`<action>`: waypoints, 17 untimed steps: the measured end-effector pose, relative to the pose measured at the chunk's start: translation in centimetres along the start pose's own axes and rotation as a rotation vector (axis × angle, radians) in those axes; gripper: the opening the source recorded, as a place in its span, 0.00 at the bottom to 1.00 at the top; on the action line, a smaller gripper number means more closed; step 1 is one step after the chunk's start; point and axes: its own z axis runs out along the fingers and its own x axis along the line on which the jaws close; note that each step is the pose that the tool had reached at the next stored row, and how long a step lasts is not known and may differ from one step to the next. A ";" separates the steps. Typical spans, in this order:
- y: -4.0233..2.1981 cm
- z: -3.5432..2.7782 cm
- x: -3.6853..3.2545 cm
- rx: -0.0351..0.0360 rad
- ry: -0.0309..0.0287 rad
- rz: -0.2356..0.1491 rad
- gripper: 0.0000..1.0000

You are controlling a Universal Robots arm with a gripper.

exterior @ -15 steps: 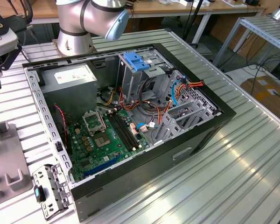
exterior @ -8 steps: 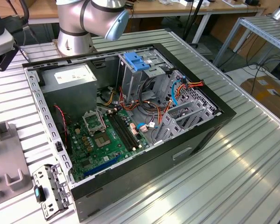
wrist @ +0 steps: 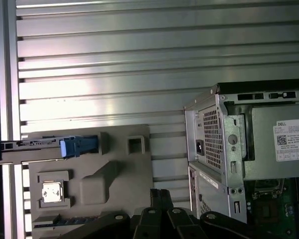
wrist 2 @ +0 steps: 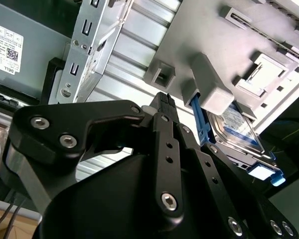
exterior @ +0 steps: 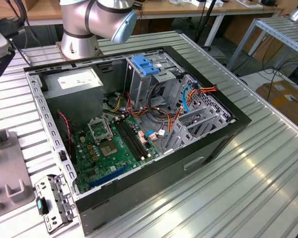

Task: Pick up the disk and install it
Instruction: 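Reach for the disk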

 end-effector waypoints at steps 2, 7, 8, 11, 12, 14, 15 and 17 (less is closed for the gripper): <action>-0.01 0.02 0.11 0.0000 0.0008 0.000 0.11; -0.04 0.08 0.51 0.0002 0.0033 0.000 0.11; -0.05 0.09 0.58 0.0002 0.0038 0.000 0.11; -0.06 0.13 0.78 0.0003 0.0051 0.000 0.11; -0.07 0.15 0.86 0.0003 0.0057 0.000 0.11; -0.08 0.18 1.03 0.0004 0.0066 0.000 0.11; -0.09 0.20 1.15 0.0003 0.0071 0.000 0.11; -0.09 0.22 1.30 0.0003 0.0080 0.000 0.11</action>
